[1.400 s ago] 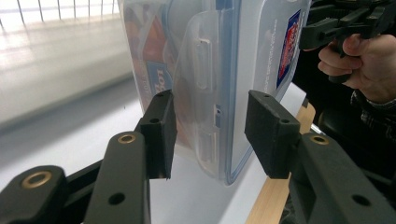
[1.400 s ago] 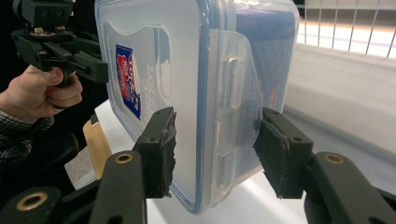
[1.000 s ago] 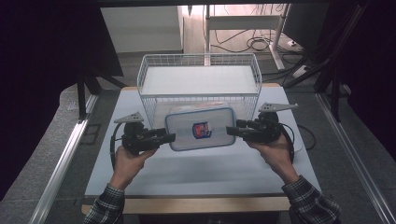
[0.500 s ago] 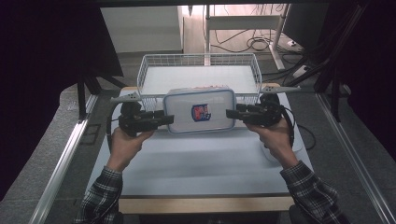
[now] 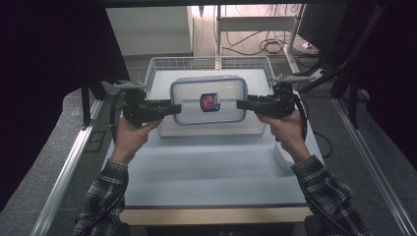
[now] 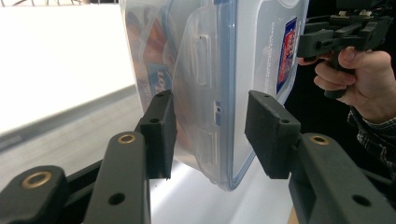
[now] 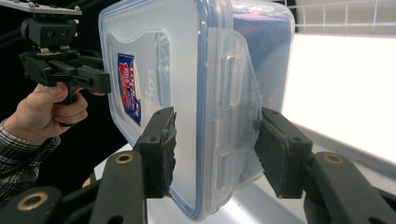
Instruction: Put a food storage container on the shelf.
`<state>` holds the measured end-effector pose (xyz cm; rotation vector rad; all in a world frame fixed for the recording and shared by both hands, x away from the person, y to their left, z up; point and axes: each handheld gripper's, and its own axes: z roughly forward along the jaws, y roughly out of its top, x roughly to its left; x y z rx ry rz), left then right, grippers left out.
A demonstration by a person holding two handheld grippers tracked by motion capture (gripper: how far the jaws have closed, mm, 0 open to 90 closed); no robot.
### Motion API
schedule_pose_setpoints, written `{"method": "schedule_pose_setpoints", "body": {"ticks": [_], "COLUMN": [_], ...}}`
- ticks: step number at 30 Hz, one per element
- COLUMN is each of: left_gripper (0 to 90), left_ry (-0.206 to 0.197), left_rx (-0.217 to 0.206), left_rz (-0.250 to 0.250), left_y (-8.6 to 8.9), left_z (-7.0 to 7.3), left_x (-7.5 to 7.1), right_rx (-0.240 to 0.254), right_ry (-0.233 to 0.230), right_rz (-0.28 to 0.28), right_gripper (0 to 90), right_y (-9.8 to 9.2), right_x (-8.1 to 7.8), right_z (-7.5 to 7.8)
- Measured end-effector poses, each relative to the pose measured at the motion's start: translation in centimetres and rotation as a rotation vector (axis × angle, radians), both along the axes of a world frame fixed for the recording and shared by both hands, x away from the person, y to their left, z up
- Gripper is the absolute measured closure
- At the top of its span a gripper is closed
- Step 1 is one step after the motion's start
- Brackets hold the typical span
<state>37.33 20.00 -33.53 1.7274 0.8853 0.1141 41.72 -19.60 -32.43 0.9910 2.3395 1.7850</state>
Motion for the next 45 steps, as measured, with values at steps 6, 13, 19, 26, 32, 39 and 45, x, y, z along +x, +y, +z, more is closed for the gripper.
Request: {"method": "schedule_pose_setpoints", "body": {"ticks": [6,13,19,26,32,39,45], "left_gripper": [54.0,53.4,52.0,51.7,51.4,49.1,48.1], "left_ry": [0.004,0.015,0.032,0.055,0.067,0.045,0.033], "left_rx": [-0.014,-0.01,0.002,-0.006,-0.015,0.012,0.048], "left_rz": [0.006,0.014,0.027,0.038,0.054,0.082,0.101], "left_y": [0.2,0.1,-0.2,-0.5,-0.5,-0.6,-0.9], "left_z": [1.0,1.8,1.7,1.2,1.1,1.2,1.1], "left_x": [1.8,3.8,5.7,7.0,7.5,7.7,7.8], "right_rx": [0.012,0.019,0.017,0.014,0.017,-0.01,-0.054], "right_ry": [-0.002,-0.001,0.02,0.041,0.062,0.062,0.045], "right_rz": [-0.014,-0.033,-0.056,-0.071,-0.079,-0.097,-0.115], "right_gripper": [49.6,49.4,49.1,48.6,48.3,46.7,43.6], "right_y": [0.3,0.4,0.5,0.3,0.4,0.7,1.1], "right_x": [1.6,3.4,4.9,6.3,7.0,7.4,7.5], "right_z": [1.1,1.9,1.7,1.3,1.0,1.3,1.7]}}
